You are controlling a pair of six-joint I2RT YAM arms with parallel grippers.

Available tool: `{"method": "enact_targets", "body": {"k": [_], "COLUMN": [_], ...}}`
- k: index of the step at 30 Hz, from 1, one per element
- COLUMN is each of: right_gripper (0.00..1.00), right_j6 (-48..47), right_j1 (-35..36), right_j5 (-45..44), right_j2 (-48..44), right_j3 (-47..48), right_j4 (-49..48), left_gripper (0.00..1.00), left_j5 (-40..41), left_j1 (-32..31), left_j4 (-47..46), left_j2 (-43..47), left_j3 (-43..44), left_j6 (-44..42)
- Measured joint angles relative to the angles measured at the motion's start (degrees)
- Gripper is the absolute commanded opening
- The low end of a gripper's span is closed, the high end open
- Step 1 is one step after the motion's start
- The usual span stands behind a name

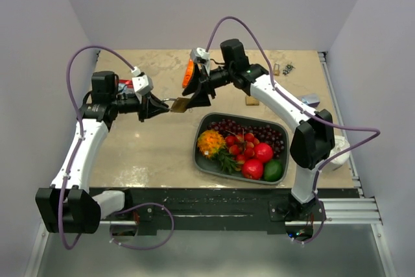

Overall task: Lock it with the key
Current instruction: Lock the lock.

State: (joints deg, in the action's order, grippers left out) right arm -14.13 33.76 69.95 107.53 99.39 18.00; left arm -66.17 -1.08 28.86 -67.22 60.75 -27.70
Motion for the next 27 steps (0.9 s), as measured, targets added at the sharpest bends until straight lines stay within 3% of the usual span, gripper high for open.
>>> {"method": "enact_targets", "body": {"k": [13,21,27], "right_gripper": [0.67,0.60,0.56], "right_j6": [-5.1,-1.9,0.3], "right_j1": [-5.1,-4.5,-3.1], "right_j5": [-6.2,-6.3,-5.9], "right_j2": [-1.3,-4.0,-4.0], "right_j3": [-2.2,-10.5,-10.9], "right_j4": [7.9,-0.7,-6.6], "left_gripper": [0.00,0.00,0.00], "left_j5": [-0.6,-2.5,-4.2], "left_j1": [1.6,3.2,3.2], "left_j4": [2.1,1.2,-0.2], "left_j2": [-0.9,-1.7,-1.7], "left_j3": [0.0,1.3,1.4], "left_j6": [-2.3,0.5,2.7]}}
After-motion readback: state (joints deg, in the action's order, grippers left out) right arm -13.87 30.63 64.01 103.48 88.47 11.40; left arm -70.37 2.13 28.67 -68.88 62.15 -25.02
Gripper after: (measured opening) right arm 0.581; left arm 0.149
